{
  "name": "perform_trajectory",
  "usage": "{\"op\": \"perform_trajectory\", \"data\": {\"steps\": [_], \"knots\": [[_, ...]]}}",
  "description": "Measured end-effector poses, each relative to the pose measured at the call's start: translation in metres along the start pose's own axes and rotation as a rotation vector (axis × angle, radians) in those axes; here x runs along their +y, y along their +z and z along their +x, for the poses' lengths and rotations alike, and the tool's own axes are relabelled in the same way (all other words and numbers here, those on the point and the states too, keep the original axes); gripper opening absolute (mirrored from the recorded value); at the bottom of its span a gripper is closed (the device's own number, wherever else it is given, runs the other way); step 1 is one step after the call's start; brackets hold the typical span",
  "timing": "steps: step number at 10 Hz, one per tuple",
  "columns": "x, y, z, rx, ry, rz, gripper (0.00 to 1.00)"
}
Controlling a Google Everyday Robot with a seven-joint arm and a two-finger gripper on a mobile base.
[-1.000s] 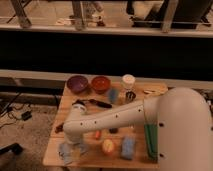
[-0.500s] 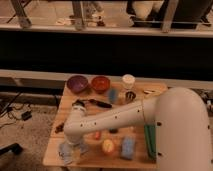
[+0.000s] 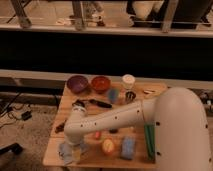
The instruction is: Wipe table surface with towel
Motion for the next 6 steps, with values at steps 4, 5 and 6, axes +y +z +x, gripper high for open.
{"op": "perform_trajectory", "data": {"steps": [4,5,6], "knots": [[0.0009,0.0026,0.0013,-0.002,-0.008,-0.004,0.8],[0.0011,0.0038,0.0025,-0.002,-0.009,-0.007,0.8],[0.0013,0.0049,0.0035,-0.001,-0.012,-0.01,0.79]]}}
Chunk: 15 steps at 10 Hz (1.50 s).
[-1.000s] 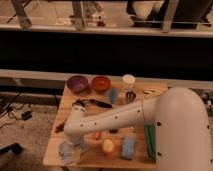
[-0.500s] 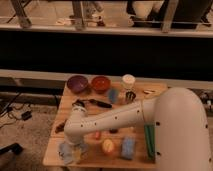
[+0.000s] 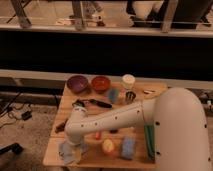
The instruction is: Wipe table surface with towel
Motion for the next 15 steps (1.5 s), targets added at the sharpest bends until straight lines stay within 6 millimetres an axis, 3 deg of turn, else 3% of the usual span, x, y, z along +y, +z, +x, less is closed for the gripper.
{"op": "perform_trajectory", "data": {"steps": [1,4,6,8,11,14,15], "knots": [[0.0001,0.0007,0.0002,0.0,-0.002,-0.002,0.75],[-0.0002,0.0023,-0.0001,-0.006,-0.004,-0.008,0.5],[-0.0007,-0.0024,-0.0005,-0.005,-0.008,-0.005,0.28],[0.0012,-0.0052,0.0008,0.002,-0.011,-0.012,0.22],[0.0005,-0.0055,0.0024,-0.001,-0.01,-0.008,0.22],[-0.0013,-0.0032,0.0004,-0.009,-0.029,-0.002,0.01],[-0.0003,-0.0045,0.0008,-0.006,-0.028,-0.005,0.0]]}}
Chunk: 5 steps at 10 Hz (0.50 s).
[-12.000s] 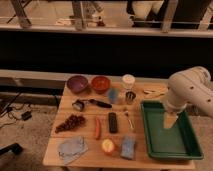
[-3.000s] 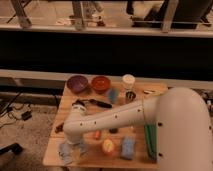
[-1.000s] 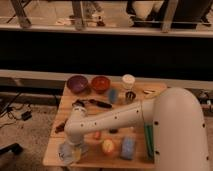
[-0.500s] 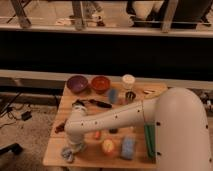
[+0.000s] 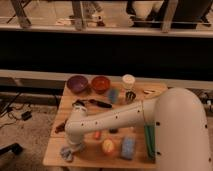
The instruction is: Wipe table surface with towel
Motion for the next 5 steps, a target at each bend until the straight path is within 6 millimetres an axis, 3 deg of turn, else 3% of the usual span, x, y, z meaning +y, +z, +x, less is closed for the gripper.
{"op": "perform_trajectory", "data": {"steps": [5], "knots": [[0.0039,0.0,0.0,0.041,-0.029,0.006,0.0]]}}
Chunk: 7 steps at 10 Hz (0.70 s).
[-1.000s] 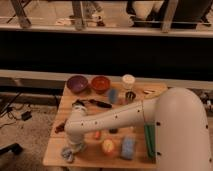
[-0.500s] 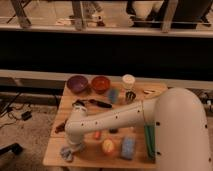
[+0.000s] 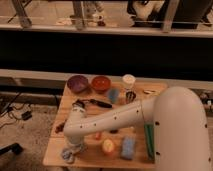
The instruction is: Wipe table surface with towel
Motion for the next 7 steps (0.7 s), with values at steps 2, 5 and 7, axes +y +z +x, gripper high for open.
{"op": "perform_trajectory", "data": {"steps": [2,5,7], "knots": [[-0.001,-0.004,0.006,0.019,0.008,0.017,0.0],[-0.006,-0.009,0.009,0.019,0.019,0.044,0.0],[-0.008,-0.012,0.012,0.021,0.03,0.054,0.0]]}}
